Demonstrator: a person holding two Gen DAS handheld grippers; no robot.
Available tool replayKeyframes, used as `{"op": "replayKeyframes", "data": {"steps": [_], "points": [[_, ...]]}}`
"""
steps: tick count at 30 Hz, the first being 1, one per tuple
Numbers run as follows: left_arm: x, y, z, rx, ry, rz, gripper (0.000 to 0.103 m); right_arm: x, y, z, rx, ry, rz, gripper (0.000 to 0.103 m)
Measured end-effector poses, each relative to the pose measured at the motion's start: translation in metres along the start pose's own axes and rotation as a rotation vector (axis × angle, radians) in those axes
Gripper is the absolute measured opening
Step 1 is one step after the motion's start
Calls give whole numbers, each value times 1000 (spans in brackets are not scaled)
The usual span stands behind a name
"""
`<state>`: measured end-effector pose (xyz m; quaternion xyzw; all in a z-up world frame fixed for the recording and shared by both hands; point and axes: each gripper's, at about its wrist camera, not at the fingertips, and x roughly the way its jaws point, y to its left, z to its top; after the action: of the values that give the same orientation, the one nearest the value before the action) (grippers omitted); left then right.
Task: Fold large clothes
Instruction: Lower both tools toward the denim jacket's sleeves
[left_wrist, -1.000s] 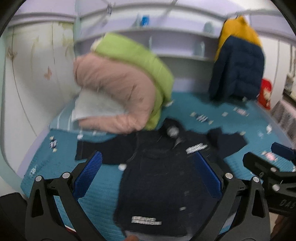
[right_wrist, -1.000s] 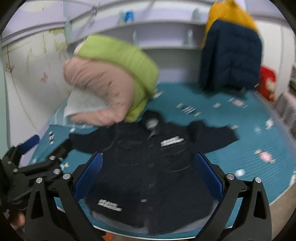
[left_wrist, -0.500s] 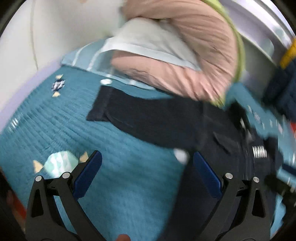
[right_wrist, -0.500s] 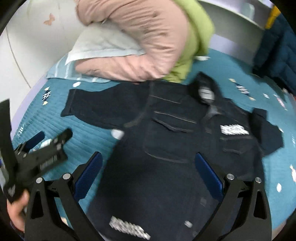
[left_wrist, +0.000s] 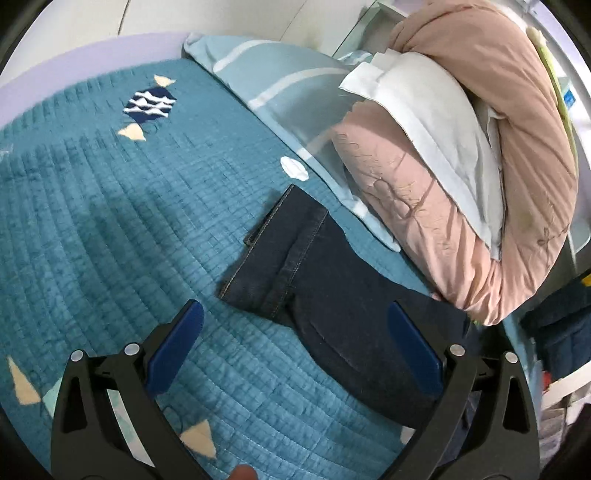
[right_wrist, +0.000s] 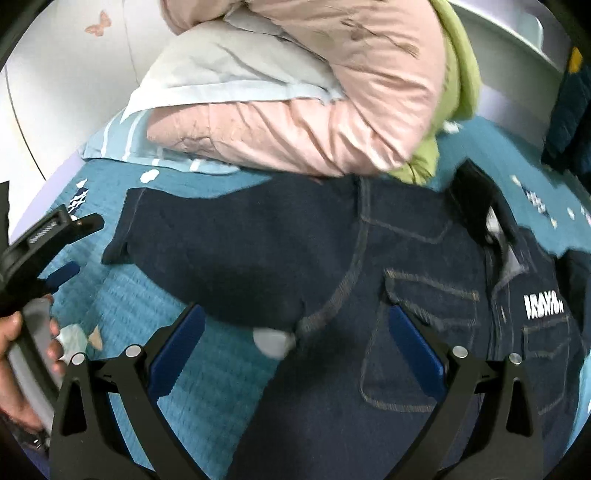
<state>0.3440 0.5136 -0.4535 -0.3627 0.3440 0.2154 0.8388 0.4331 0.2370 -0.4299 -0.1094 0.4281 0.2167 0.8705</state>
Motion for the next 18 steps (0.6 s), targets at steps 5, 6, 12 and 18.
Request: {"op": "replayKeyframes", "data": {"steps": [5,6,12,18], "points": [[23,2,5,-17,41,-53,98,7,0,-6,9,-24,-45,95],[27,2,7,-27,49,-63,98,8,-8,-14,33,-22,-41,95],[60,-6,15,27,81,-73,98,16,-37,-44,101,23,-27,95],[64,-8,18,36,73,-7,60,25,-53,-56,167,40,-2,95]]}}
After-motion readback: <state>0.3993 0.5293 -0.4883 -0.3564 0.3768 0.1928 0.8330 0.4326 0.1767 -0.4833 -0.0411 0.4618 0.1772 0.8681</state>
